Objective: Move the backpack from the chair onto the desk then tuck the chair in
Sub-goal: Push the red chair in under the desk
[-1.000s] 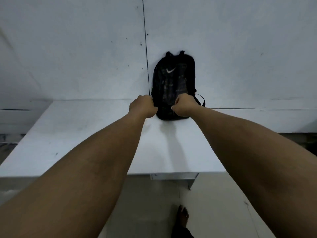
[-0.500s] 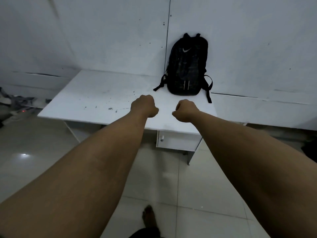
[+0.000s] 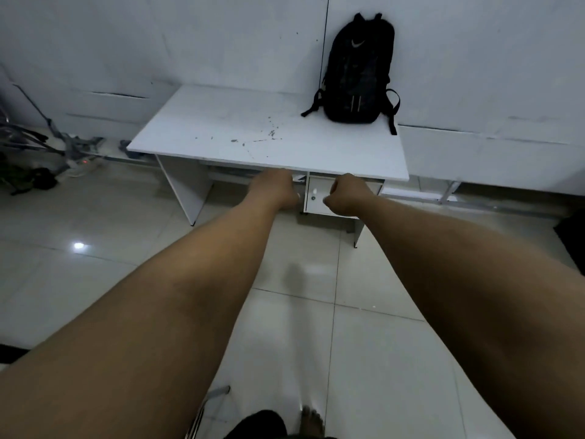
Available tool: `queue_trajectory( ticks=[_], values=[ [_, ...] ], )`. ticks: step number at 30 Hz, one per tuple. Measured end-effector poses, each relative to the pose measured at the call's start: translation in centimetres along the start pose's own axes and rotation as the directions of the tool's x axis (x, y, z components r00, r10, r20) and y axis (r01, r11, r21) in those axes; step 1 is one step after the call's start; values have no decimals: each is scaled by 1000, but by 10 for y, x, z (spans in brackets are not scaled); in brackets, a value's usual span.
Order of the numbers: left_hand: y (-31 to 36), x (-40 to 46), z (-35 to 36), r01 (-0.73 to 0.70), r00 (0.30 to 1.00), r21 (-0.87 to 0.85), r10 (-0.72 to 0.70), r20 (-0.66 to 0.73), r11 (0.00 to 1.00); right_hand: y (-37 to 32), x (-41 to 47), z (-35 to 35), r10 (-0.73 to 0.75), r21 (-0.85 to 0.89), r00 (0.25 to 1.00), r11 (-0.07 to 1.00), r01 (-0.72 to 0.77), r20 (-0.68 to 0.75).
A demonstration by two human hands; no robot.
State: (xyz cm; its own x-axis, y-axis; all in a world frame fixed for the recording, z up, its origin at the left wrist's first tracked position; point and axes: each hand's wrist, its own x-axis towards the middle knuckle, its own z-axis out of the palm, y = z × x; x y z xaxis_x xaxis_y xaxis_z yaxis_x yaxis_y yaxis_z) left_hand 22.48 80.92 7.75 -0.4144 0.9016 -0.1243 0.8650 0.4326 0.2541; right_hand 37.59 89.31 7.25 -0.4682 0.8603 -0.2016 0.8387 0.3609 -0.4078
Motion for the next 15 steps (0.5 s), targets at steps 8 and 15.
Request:
queue_trajectory(
  ticks=[8, 15],
  values=[
    [-32, -106, 3, -88, 996, 60, 87, 17, 994, -38, -112, 49, 68, 38, 997, 997, -67, -32],
    [-77, -205, 24, -133, 989, 69, 128, 68, 989, -70, -224, 107, 142, 31, 990, 989, -142, -14]
  ],
)
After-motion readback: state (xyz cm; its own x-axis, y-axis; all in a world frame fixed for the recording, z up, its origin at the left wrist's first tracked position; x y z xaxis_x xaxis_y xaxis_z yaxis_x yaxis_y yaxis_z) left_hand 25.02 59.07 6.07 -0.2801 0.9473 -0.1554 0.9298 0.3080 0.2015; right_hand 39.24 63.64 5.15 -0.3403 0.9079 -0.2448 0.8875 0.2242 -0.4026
